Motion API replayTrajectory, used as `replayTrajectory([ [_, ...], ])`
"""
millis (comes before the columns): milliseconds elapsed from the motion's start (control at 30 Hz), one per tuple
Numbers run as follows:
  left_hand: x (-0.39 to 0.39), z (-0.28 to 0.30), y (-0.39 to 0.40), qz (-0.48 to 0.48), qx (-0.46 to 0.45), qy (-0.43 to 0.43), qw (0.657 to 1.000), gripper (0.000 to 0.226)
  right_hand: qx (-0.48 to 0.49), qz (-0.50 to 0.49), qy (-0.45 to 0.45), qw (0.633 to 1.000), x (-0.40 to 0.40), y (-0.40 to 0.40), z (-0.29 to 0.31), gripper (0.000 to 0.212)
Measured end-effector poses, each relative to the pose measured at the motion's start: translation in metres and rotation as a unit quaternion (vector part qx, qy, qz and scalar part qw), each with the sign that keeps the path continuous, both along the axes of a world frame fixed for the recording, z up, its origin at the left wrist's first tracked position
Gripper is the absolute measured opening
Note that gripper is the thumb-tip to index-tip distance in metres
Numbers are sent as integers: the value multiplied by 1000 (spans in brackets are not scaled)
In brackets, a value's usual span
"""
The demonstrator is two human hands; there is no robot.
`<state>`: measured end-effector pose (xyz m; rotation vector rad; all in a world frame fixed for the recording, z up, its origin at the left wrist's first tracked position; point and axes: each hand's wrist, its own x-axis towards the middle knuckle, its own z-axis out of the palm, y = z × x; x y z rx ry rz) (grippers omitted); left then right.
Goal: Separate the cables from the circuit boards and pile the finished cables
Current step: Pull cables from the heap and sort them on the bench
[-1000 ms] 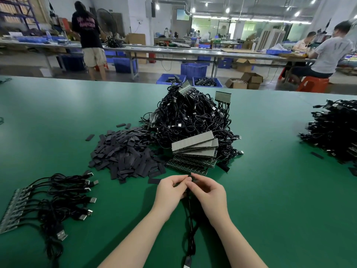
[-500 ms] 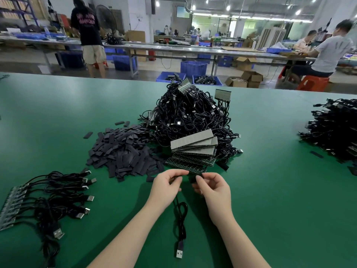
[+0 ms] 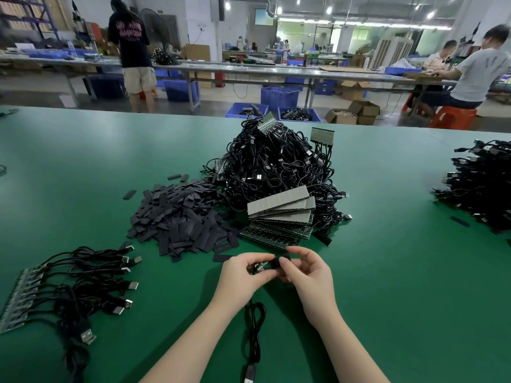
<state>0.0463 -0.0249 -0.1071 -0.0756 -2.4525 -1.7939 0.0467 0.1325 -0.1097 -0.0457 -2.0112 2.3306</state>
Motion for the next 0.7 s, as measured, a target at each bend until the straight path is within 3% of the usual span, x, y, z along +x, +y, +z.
replayTrajectory([
  [433,-4,0,-2,-31,44,-16,998,20,34,55,5,998,3,3,6,20],
  [700,-2,0,-3,-21,30,-13,999,43,1,-16,-13,1000,-1,3,1,8],
])
